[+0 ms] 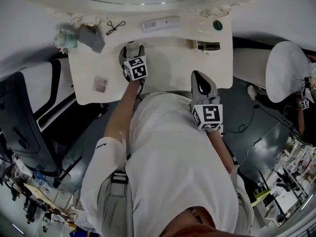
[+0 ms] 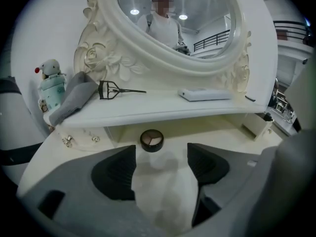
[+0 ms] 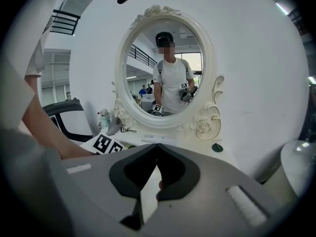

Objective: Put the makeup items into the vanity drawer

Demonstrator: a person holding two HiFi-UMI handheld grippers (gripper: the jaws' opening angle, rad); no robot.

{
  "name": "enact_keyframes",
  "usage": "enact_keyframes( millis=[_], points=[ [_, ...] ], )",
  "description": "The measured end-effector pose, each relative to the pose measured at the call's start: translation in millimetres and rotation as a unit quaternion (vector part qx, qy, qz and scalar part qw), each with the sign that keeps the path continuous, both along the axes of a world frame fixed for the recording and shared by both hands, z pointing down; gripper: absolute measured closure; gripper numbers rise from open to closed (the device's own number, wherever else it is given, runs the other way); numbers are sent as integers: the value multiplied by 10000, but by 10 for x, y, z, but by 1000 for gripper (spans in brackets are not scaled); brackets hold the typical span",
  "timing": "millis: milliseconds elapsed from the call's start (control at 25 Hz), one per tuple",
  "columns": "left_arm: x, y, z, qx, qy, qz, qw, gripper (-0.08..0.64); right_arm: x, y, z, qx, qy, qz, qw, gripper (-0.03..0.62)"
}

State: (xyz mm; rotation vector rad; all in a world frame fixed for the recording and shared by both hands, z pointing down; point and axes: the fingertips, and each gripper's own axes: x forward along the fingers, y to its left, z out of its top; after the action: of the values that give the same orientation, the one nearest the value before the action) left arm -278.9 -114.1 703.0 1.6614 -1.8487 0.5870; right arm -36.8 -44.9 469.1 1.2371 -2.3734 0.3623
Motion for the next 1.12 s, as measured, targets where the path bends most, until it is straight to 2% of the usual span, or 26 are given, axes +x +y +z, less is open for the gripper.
enact_keyframes(
  millis=[400,680,880,1000,1120],
  points=[
    [-145,-260,309,-395,-249,99,9989,226,108,6,98,-177,57,172,9997,586],
    [-163,-289,319,-279,47,27,9996,234,72,11,152,-273,83,104,9995,589],
    [-206,-363,308,-210,91,-33,9997,273,22,29,153,-235,159,-1,9996,589],
    [-246,-365,314,-249,-59,-50,9997,346,18,29,157,-236,160,0,9996,589],
    [-246,-340,309,-257,22,-60,9996,347,21,30,149,-230,151,4,9996,589]
  ],
)
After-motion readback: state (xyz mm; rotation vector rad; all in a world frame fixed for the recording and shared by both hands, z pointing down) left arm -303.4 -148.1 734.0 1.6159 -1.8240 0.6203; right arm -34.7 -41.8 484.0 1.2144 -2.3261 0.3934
